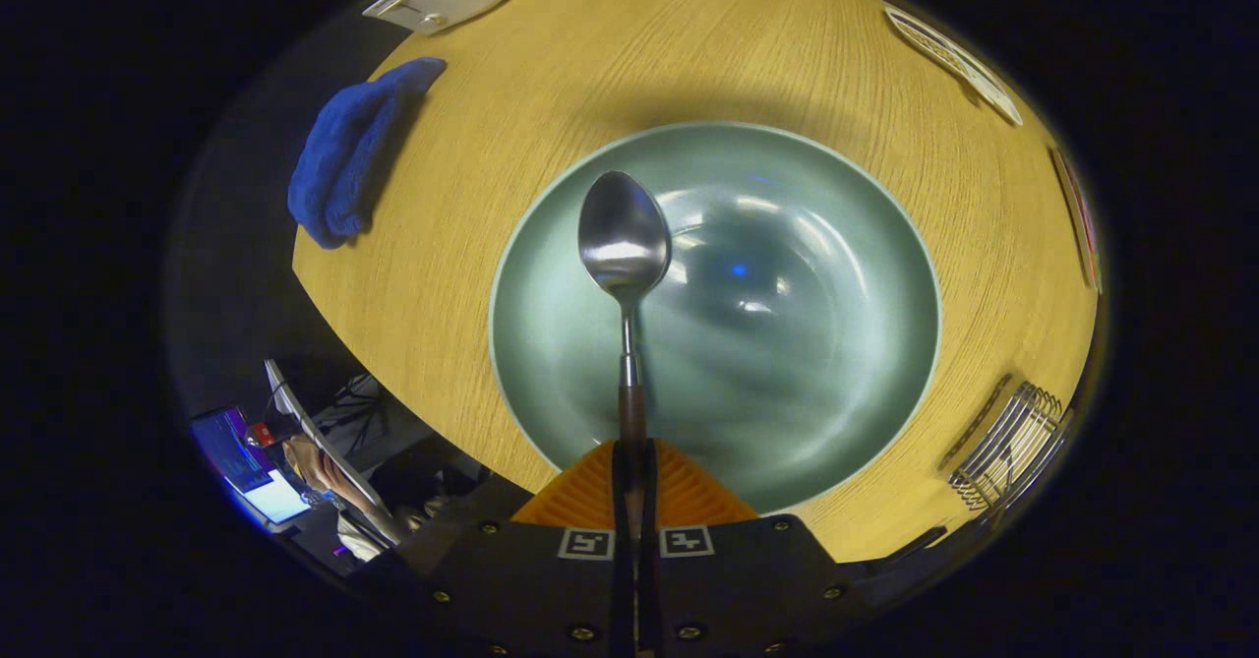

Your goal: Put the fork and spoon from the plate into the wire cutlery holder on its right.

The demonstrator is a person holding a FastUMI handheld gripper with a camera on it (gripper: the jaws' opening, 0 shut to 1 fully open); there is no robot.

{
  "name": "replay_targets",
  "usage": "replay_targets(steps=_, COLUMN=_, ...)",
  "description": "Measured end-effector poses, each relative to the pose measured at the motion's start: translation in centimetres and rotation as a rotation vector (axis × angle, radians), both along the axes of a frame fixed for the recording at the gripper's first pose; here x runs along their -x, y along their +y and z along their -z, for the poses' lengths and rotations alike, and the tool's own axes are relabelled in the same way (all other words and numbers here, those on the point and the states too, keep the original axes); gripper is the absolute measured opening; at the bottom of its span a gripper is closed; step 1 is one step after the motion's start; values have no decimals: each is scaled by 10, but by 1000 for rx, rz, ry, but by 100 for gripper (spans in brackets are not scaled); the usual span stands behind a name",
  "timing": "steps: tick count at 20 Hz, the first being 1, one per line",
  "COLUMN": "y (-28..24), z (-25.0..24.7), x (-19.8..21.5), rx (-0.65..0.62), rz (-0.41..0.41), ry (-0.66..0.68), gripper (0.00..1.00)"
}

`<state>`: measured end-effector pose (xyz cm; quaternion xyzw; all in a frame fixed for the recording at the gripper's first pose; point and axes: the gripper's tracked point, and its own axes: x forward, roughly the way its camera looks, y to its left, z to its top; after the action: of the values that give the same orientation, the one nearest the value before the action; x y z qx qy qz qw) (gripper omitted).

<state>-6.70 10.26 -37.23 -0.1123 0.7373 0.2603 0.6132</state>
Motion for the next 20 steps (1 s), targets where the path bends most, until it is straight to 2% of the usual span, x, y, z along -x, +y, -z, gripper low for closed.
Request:
replay_targets(steps=2, y=-9, z=-3, x=0, rx=28, rz=-75, ry=-17, gripper=2)
replay_targets(steps=8, y=-40, z=-34, x=5, rx=64, rz=-193, ry=34, gripper=2)
replay_targets(steps=20, y=-136, z=-104, x=4, rx=154, rz=-284, ry=99, gripper=2)
